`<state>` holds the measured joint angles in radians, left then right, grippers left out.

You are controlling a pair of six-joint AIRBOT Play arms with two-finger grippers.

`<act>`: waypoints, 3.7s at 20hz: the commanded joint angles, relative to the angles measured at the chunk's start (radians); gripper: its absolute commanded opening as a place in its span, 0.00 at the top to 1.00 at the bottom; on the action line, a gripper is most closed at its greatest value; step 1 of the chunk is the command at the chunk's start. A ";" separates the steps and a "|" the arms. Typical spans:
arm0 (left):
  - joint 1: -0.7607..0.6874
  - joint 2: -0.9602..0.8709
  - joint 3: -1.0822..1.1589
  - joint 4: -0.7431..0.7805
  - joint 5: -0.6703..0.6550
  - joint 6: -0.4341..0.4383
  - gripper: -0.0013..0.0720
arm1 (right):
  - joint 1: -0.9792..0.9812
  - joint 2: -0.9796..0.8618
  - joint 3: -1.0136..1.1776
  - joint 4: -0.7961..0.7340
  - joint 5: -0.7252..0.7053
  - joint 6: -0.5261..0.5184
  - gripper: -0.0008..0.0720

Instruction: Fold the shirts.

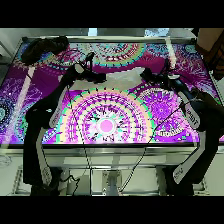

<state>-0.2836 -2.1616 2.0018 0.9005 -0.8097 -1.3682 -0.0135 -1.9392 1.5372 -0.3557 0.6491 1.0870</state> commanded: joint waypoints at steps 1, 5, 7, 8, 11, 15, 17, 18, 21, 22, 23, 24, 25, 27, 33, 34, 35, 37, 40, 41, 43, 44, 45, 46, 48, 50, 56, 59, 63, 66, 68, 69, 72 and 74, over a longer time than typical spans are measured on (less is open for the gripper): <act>-0.025 -0.047 0.000 -0.066 0.241 -0.090 0.96 | 0.036 0.000 0.039 -0.029 0.073 -0.068 0.95; -0.027 -0.055 0.000 -0.011 0.295 -0.155 0.97 | 0.076 0.002 0.084 -0.034 0.117 -0.105 0.95; -0.027 -0.055 0.000 0.106 0.237 -0.246 0.97 | 0.098 0.002 0.131 -0.034 0.145 -0.119 0.95; -0.027 -0.055 0.000 0.172 0.190 -0.294 0.97 | 0.111 0.002 0.158 -0.033 0.145 -0.120 0.95; -0.026 -0.055 0.000 0.260 0.053 -0.364 0.97 | 0.157 0.002 0.259 -0.034 0.146 -0.122 0.95; -0.026 -0.052 0.002 0.254 0.025 -0.362 0.96 | 0.222 0.002 0.370 -0.034 0.114 -0.142 0.95; -0.021 -0.031 0.013 0.253 0.024 -0.335 0.96 | 0.247 0.002 0.404 -0.034 0.078 -0.142 0.95; -0.015 -0.009 0.027 0.271 0.025 -0.302 0.96 | 0.256 0.002 0.415 -0.034 0.069 -0.141 0.95; 0.016 0.100 0.053 0.520 -0.012 -0.284 0.96 | 0.283 0.002 0.430 -0.034 0.064 -0.122 0.96; 0.027 0.145 0.053 0.653 -0.047 -0.287 0.96 | 0.296 0.002 0.431 -0.033 0.060 -0.115 0.96; 0.038 0.190 0.053 0.779 -0.084 -0.303 0.97 | 0.314 0.002 0.431 -0.032 0.043 -0.115 0.96; 0.050 0.237 0.053 0.887 -0.116 -0.313 0.96 | 0.335 0.002 0.431 -0.033 0.022 -0.116 0.96; 0.064 0.278 0.053 0.945 -0.136 -0.312 0.96 | 0.358 0.001 0.431 -0.033 -0.004 -0.116 0.96; 0.102 0.361 0.053 0.975 -0.154 -0.312 0.96 | 0.417 0.000 0.431 -0.034 -0.072 -0.123 0.96; 0.140 0.483 0.053 0.980 -0.154 -0.311 0.96 | 0.597 -0.008 0.431 -0.074 -0.301 -0.127 0.96; 0.140 0.484 0.053 0.973 -0.156 -0.311 0.96 | 0.626 -0.018 0.431 -0.098 -0.332 -0.126 0.96; 0.140 0.484 0.053 0.966 -0.165 -0.311 0.96 | 0.647 -0.032 0.431 -0.111 -0.346 -0.120 0.96; 0.140 0.484 0.051 0.959 -0.198 -0.310 0.96 | 0.665 -0.064 0.431 -0.108 -0.369 -0.092 0.86; 0.141 0.484 0.051 0.966 -0.225 -0.285 0.96 | 0.665 -0.091 0.431 -0.101 -0.372 -0.093 0.48; 0.141 0.484 0.051 0.966 -0.224 -0.280 0.96 | 0.660 -0.091 0.431 -0.099 -0.371 -0.093 0.48; 0.141 0.484 0.051 0.964 -0.228 -0.280 0.96 | 0.649 -0.089 0.431 -0.097 -0.371 -0.092 0.48; 0.140 0.484 0.051 0.963 -0.233 -0.280 0.96 | 0.641 -0.087 0.431 -0.097 -0.367 -0.093 0.48; 0.141 0.484 0.051 0.964 -0.241 -0.280 0.96 | 0.629 -0.084 0.431 -0.097 -0.357 -0.093 0.48; 0.141 0.484 0.047 0.964 -0.247 -0.280 0.96 | 0.618 -0.080 0.431 -0.101 -0.348 -0.093 0.48; 0.141 0.484 0.026 0.959 -0.259 -0.280 0.95 | 0.583 -0.075 0.431 -0.106 -0.311 -0.093 0.47; 0.141 0.480 -0.006 0.925 -0.270 -0.251 0.75 | 0.529 -0.071 0.431 -0.108 -0.204 -0.087 0.44; 0.141 0.391 -0.016 0.746 -0.351 -0.097 0.48 | 0.343 -0.068 0.430 -0.140 0.134 0.050 0.22; 0.146 0.311 -0.016 0.749 -0.375 -0.099 0.49 | 0.286 -0.069 0.429 -0.220 0.196 0.158 0.22; 0.167 0.209 -0.016 0.748 -0.379 -0.137 0.49 | 0.283 -0.080 0.428 -0.362 0.205 0.267 0.22; 0.172 0.164 -0.016 0.779 -0.392 -0.137 0.49 | 0.283 -0.111 0.428 -0.364 0.216 0.313 0.22; 0.172 0.146 -0.016 0.796 -0.379 -0.137 0.49 | 0.285 -0.142 0.428 -0.362 0.229 0.335 0.22; 0.172 0.139 -0.016 0.796 -0.372 -0.137 0.49 | 0.290 -0.159 0.428 -0.356 0.227 0.338 0.22; 0.172 0.122 -0.015 0.790 -0.354 -0.137 0.50 | 0.298 -0.227 0.428 -0.245 0.211 0.347 0.22; 0.172 0.113 -0.016 0.788 -0.358 -0.137 0.50 | 0.306 -0.266 0.428 -0.186 0.208 0.348 0.22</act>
<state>-0.1123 -2.0312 1.9865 1.6886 -1.1725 -1.5040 0.2836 -2.1529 1.9652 -0.6270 0.8608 1.4200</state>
